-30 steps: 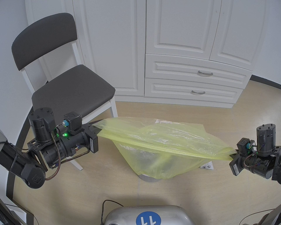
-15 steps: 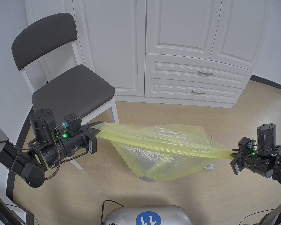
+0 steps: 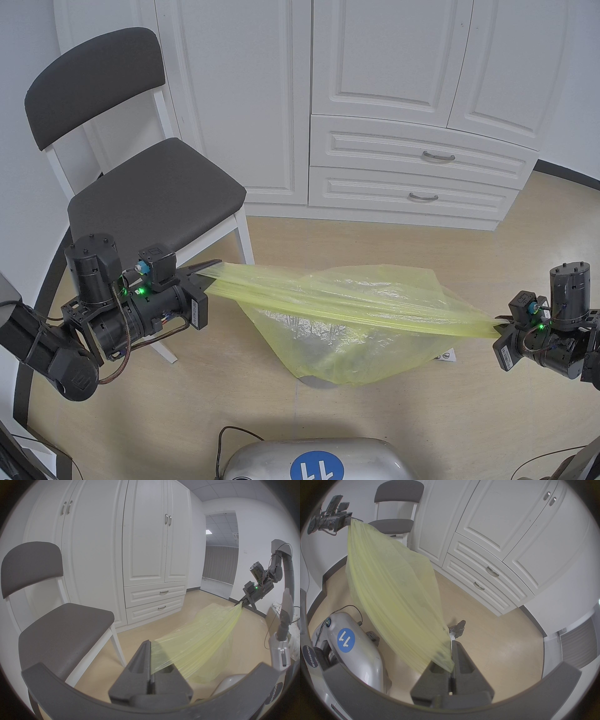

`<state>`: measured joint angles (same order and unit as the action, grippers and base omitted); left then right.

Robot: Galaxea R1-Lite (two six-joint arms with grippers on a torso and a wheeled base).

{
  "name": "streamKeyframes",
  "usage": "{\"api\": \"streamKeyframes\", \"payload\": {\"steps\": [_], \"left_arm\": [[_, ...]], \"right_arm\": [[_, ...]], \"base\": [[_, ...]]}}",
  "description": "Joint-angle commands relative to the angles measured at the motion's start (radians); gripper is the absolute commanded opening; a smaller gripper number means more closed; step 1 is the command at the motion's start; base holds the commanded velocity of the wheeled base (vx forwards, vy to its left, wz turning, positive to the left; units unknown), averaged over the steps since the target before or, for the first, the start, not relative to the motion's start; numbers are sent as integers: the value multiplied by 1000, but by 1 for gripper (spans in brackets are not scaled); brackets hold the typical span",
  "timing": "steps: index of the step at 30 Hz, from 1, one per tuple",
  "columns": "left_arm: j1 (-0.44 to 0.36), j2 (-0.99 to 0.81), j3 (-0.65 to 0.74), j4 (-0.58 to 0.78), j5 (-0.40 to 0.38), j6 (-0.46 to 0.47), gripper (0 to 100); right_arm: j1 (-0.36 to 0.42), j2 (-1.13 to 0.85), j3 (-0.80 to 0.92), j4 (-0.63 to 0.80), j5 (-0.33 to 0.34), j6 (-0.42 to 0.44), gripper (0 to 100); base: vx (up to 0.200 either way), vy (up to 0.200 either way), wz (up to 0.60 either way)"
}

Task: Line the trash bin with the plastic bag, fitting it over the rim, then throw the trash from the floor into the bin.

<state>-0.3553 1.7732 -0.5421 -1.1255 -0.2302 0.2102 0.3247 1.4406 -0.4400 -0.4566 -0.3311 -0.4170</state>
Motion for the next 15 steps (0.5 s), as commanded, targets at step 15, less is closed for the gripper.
{"api": "streamKeyframes", "payload": {"steps": [15], "left_arm": [[12,11,-7,3,2,0,0]], "right_arm": [[-47,15,3,1,1,-39,0]], "base": [[0,0,0]]}}
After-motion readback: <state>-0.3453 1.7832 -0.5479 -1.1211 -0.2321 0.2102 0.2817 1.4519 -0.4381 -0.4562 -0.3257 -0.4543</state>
